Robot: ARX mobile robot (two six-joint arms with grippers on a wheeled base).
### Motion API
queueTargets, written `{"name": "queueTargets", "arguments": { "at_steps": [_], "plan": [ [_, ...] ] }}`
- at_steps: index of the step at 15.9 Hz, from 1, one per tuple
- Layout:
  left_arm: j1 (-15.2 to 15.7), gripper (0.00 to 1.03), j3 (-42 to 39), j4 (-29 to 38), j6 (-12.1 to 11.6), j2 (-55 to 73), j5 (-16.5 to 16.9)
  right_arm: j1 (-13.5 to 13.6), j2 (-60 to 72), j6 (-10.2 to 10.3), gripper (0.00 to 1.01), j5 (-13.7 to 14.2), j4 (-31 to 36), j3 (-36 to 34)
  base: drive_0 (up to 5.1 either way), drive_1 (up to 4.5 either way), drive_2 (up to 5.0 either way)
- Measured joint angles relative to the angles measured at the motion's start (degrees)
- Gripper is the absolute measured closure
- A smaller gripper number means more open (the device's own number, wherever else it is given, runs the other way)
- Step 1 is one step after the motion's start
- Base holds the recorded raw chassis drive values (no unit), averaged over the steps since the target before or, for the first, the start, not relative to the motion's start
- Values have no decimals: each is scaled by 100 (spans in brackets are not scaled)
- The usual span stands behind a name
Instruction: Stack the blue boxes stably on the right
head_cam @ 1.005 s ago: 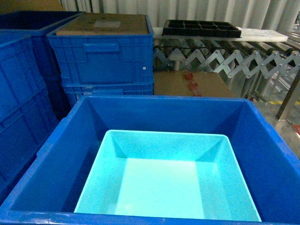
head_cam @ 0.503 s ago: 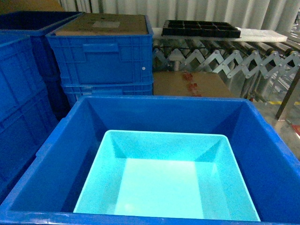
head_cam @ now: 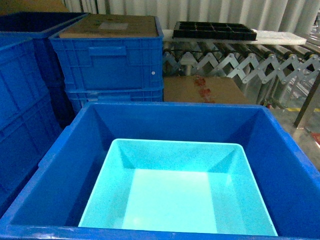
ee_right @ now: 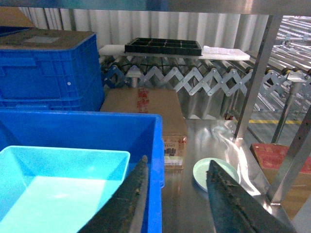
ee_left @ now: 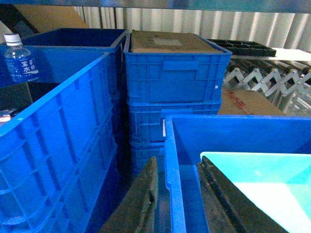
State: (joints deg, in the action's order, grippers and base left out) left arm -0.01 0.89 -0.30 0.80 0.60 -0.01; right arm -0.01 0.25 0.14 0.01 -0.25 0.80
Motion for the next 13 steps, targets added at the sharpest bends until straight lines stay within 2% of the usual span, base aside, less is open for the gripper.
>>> {"name": "queueTargets", "arguments": {
  "at_steps": [5,10,11,12,13],
  "plan": [
    [0,60,0,0,0,0,0,0,0,0,50,0,2,0,0,0,0],
    [0,37,0,0,0,0,0,0,0,0,24,0,0,0,0,0,0],
    [0,34,0,0,0,0,-2,0,0,0,23,0,2,0,0,0,0],
    [0,29,0,0,0,0,-2,0,0,0,17,0,2,0,0,0,0],
    [0,17,0,0,0,0,-2,0,0,0,4,0,2,0,0,0,0]
  ]
}}
